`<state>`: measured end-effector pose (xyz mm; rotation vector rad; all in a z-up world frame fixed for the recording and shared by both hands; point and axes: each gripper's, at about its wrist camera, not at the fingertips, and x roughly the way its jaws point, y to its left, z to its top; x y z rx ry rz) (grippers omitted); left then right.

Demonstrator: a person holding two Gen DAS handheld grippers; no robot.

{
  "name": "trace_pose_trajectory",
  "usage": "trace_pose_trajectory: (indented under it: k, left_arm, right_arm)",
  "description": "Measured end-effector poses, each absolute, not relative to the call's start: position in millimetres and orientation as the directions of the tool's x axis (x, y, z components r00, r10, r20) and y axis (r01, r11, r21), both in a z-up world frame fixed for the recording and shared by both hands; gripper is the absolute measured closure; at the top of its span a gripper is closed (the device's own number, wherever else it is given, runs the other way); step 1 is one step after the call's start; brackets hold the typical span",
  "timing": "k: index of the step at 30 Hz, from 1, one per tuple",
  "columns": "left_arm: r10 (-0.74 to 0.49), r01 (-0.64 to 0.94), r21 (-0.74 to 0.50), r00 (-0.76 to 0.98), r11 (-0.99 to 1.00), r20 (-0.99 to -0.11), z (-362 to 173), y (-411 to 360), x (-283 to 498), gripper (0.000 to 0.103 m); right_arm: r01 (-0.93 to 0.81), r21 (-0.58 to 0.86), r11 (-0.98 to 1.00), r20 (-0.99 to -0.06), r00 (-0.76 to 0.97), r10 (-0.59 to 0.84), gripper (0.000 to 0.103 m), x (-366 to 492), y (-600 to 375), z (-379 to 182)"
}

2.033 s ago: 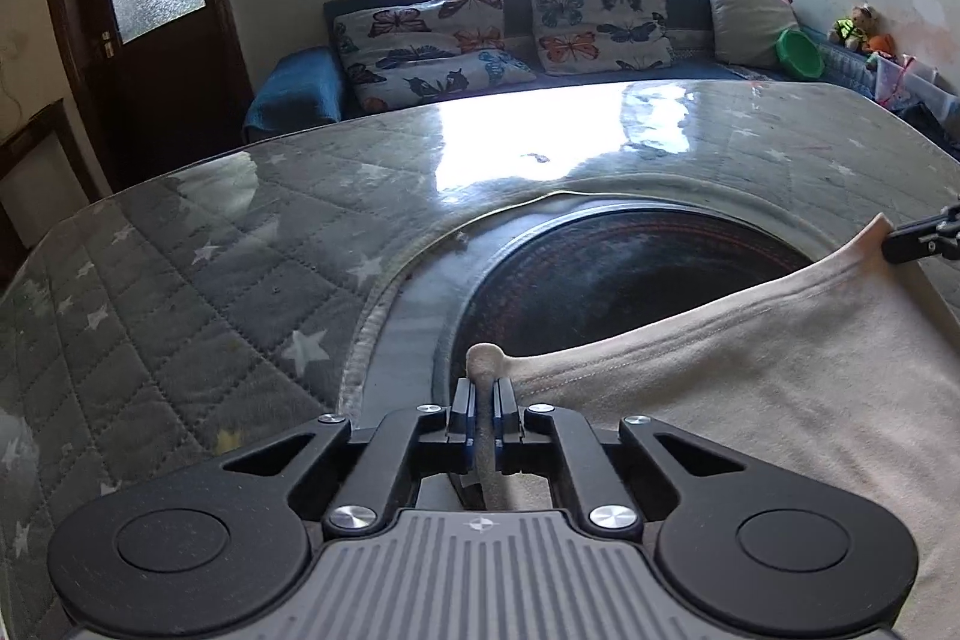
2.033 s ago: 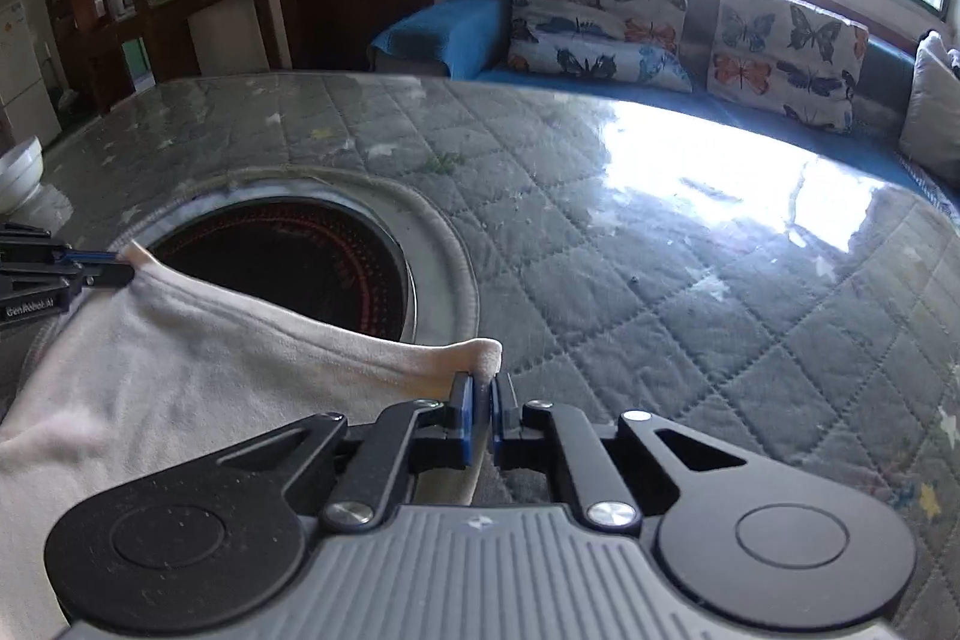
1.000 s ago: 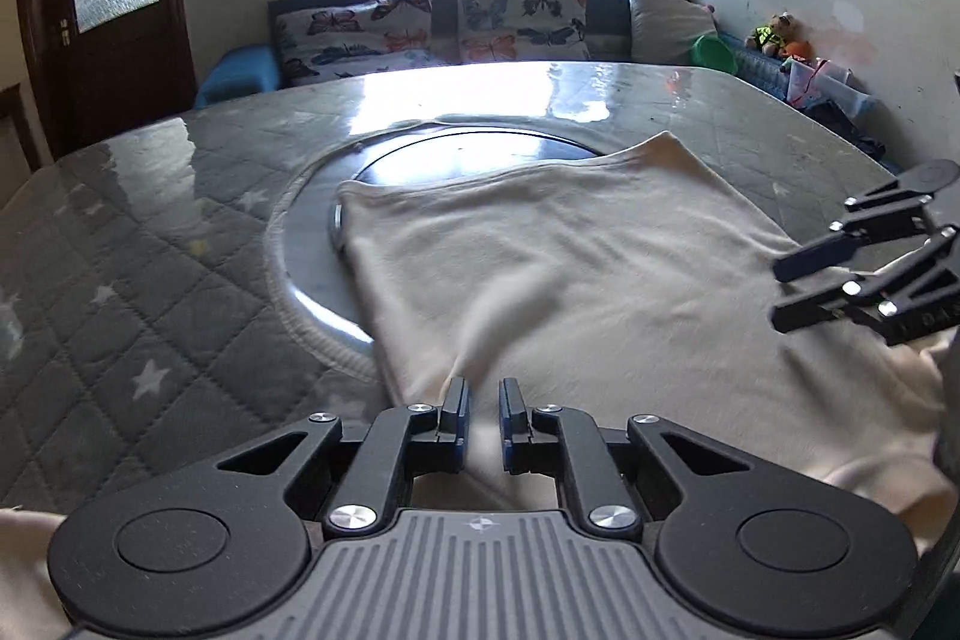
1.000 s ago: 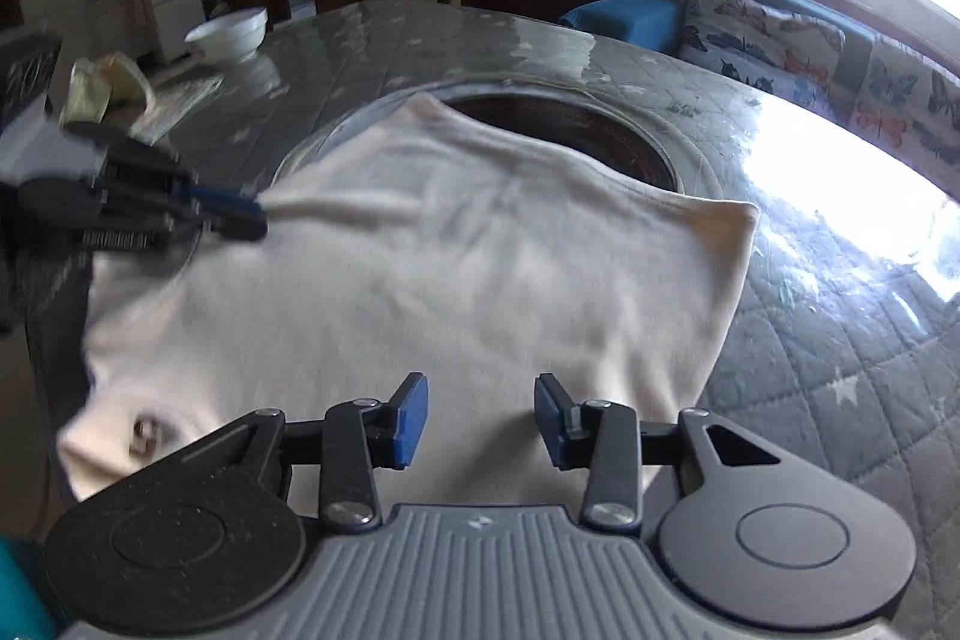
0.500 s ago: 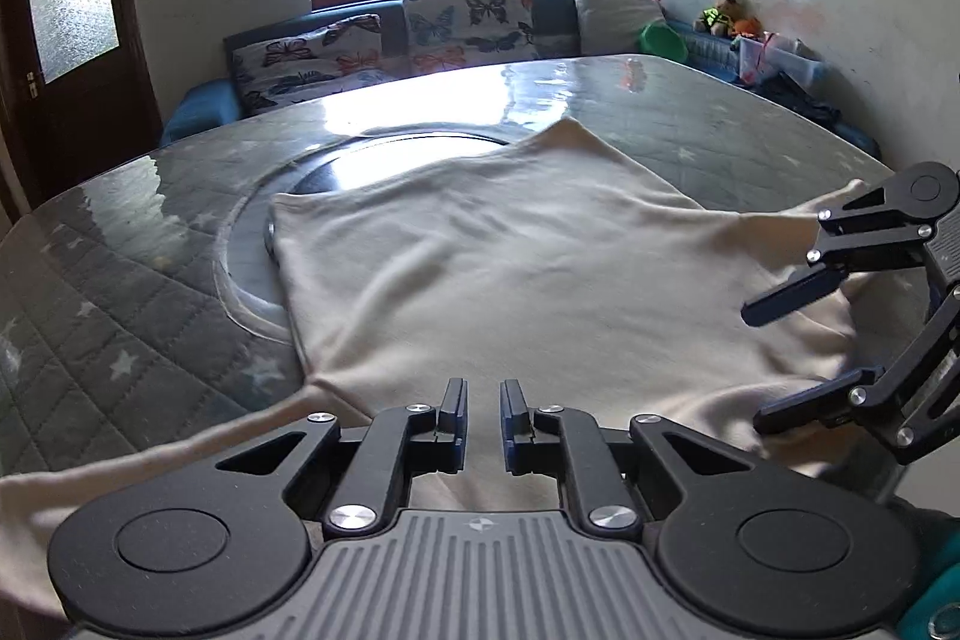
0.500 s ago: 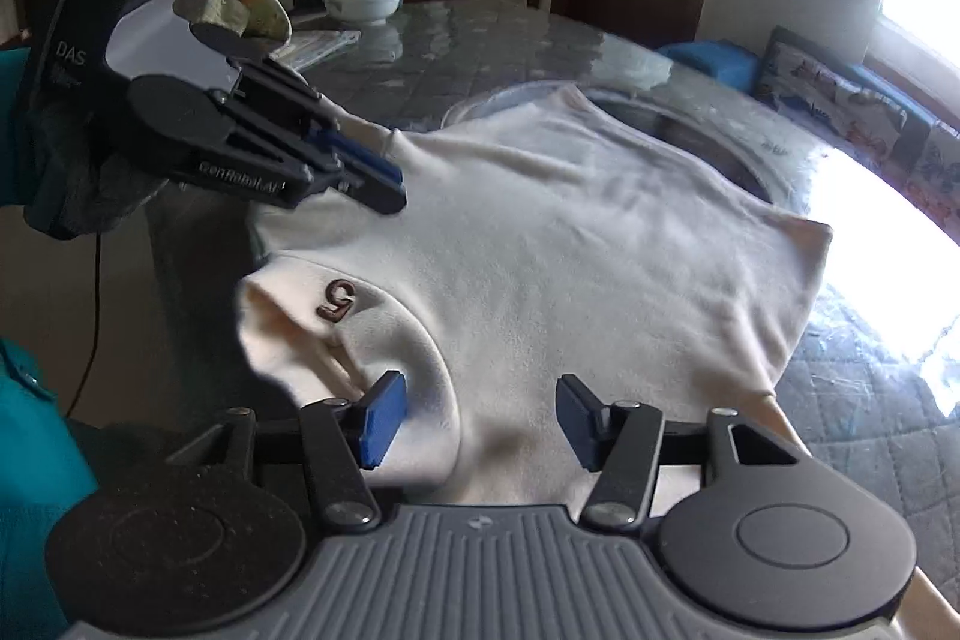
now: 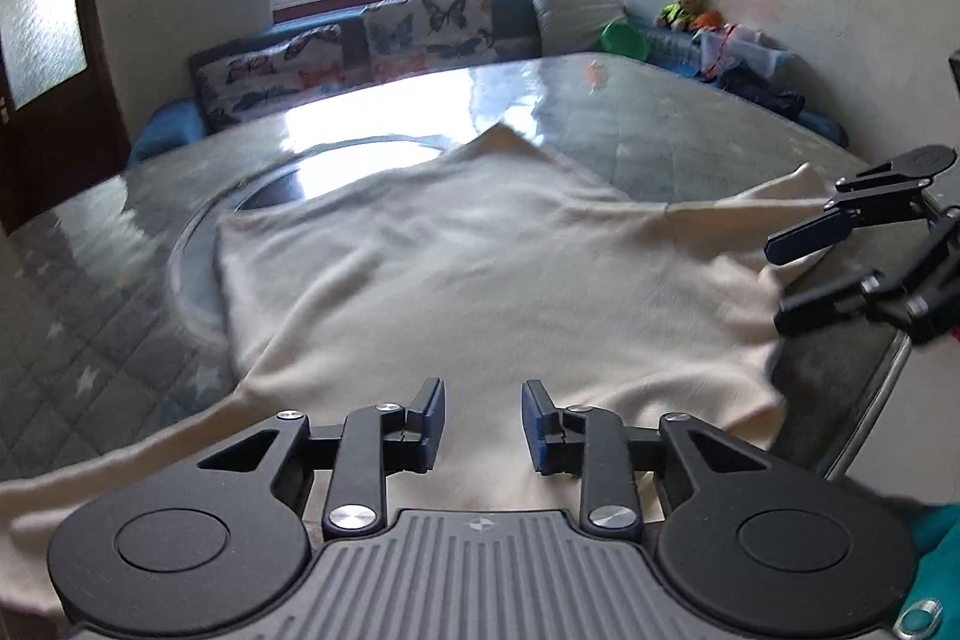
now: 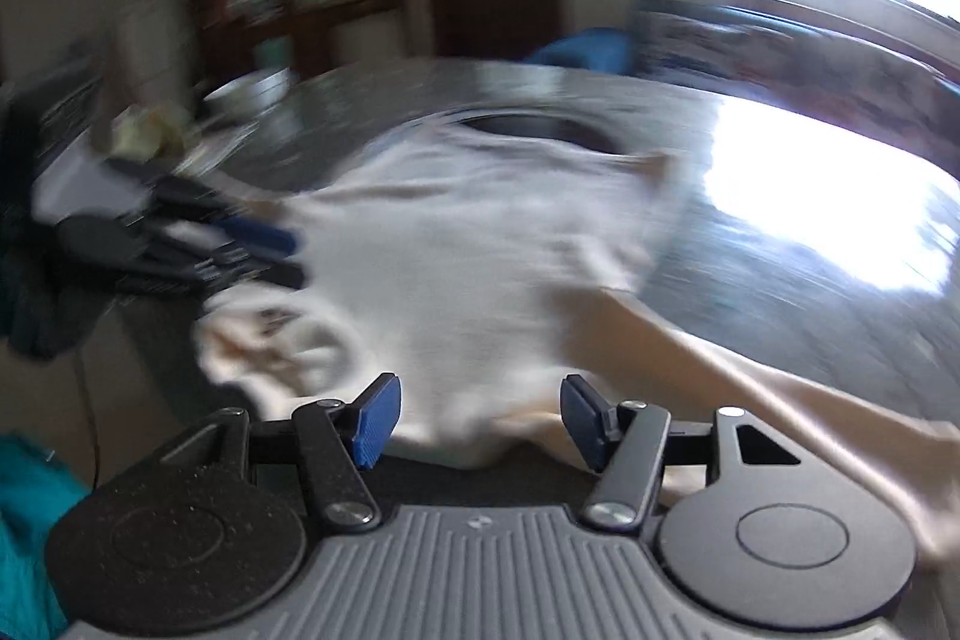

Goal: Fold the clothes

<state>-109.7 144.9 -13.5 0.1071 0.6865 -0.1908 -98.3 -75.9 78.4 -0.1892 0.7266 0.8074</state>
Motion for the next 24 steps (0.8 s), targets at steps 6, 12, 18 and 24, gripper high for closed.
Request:
trace_pose_trajectory:
  k: [6, 12, 18, 24]
  left_arm:
    - [-0.249, 0.325, 0.016, 0.754, 0.946, -0.608, -9.2, 101.0, -95.6, 0.072]
    - [-0.357, 0.455, 0.026, 0.731, 0.89, -0.582, -9.1, 48.8, -85.9, 0.073]
    - [-0.38, 0.522, 0.078, 0.708, 0.85, -0.595, -19.2, 11.6, -74.9, 0.072]
    - [-0.356, 0.532, 0.101, 0.684, 0.841, -0.636, -35.2, -3.9, -66.1, 0.072]
  right_arm:
    - [-0.456, 0.071, 0.887, -0.649, 0.655, 0.388, 0.043, -75.6, -144.6, 78.0]
    - [-0.192, 0.028, 0.981, -0.655, 0.738, 0.163, 0.044, -55.5, -207.9, 66.0]
    - [-0.125, 0.117, 0.985, -0.683, 0.71, 0.171, 0.051, -43.7, -237.9, 48.4]
    - [-0.139, 0.124, 0.982, -0.675, 0.714, 0.186, 0.073, -46.7, -238.4, 44.9]
